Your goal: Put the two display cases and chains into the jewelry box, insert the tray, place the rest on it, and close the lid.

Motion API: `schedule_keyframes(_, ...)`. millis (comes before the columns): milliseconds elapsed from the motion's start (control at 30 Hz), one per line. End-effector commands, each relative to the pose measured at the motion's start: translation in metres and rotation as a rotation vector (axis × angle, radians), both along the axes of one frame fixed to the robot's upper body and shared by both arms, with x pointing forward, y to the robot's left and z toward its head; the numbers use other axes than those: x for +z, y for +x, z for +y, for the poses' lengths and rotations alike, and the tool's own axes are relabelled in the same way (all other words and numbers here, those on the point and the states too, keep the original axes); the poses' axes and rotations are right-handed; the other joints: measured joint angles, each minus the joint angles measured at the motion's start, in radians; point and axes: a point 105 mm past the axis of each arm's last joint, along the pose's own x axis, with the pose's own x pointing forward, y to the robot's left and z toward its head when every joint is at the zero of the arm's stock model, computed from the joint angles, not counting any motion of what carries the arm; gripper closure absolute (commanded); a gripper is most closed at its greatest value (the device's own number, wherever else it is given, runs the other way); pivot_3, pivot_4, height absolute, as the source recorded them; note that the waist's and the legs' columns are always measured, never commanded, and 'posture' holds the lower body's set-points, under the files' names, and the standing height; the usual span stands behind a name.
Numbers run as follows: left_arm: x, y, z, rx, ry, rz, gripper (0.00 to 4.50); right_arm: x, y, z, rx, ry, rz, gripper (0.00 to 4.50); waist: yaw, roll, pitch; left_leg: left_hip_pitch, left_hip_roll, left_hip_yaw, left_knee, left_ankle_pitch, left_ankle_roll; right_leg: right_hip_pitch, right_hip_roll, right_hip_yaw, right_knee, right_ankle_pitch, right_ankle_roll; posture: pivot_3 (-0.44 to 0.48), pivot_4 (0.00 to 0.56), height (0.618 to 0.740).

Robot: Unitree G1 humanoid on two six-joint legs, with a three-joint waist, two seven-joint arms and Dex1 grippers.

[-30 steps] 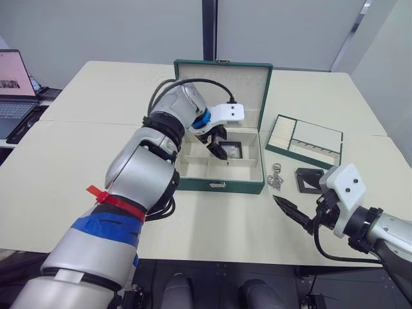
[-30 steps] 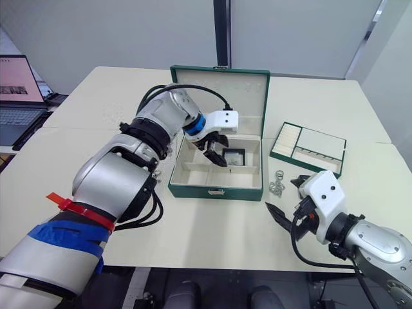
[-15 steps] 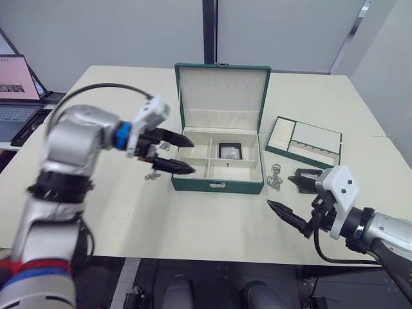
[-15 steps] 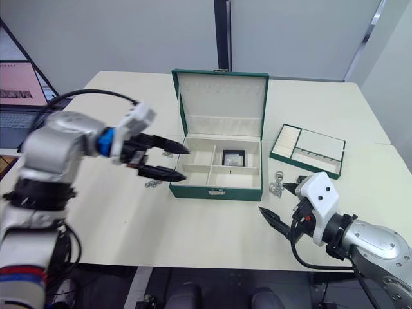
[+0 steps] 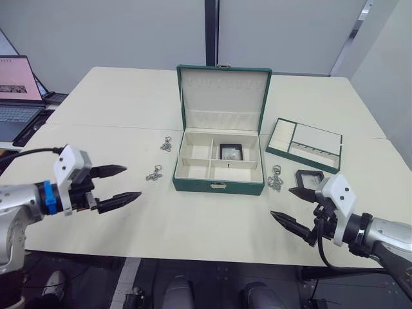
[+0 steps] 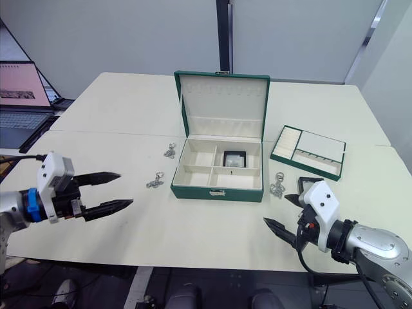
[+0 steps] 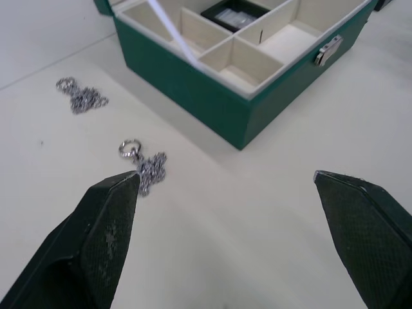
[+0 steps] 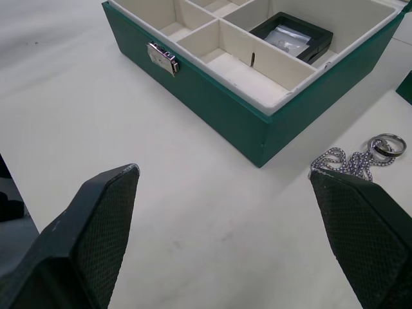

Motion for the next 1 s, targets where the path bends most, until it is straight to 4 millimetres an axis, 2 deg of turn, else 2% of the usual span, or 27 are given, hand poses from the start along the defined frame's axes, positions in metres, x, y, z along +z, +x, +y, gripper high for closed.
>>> schedule_keyframes(33,0.012,-0.009,0.009,0.007,-0.003,-0.040,0.02,0.006,-0.003,-0.001,0.007,-0.010,-0.033,0.00,0.000,0.000,0.000,0.000,0.000,0.000,0.000,0.000,0.000,0.000,0.000,0.000,0.000,0.000,0.000,0.000,0.150,0.740)
schedule_keyframes(367,0.010,-0.019,0.011,0.006,-0.033,-0.022,0.02,0.006,-0.006,-0.003,0.014,-0.015,-0.023,0.00,-0.001,-0.001,0.000,0.000,0.000,0.001,-0.001,0.000,0.000,-0.002,0.000,0.002,0.000,0.000,0.000,0.000,0.150,0.740)
schedule_keyframes(1000,0.017,-0.018,-0.003,0.011,-0.044,-0.036,0.02,0.003,-0.009,-0.002,0.041,-0.009,-0.017,0.00,-0.001,-0.001,0.000,0.000,0.000,0.002,-0.002,-0.001,0.000,-0.004,0.000,0.004,0.000,0.000,0.000,0.000,0.150,0.740)
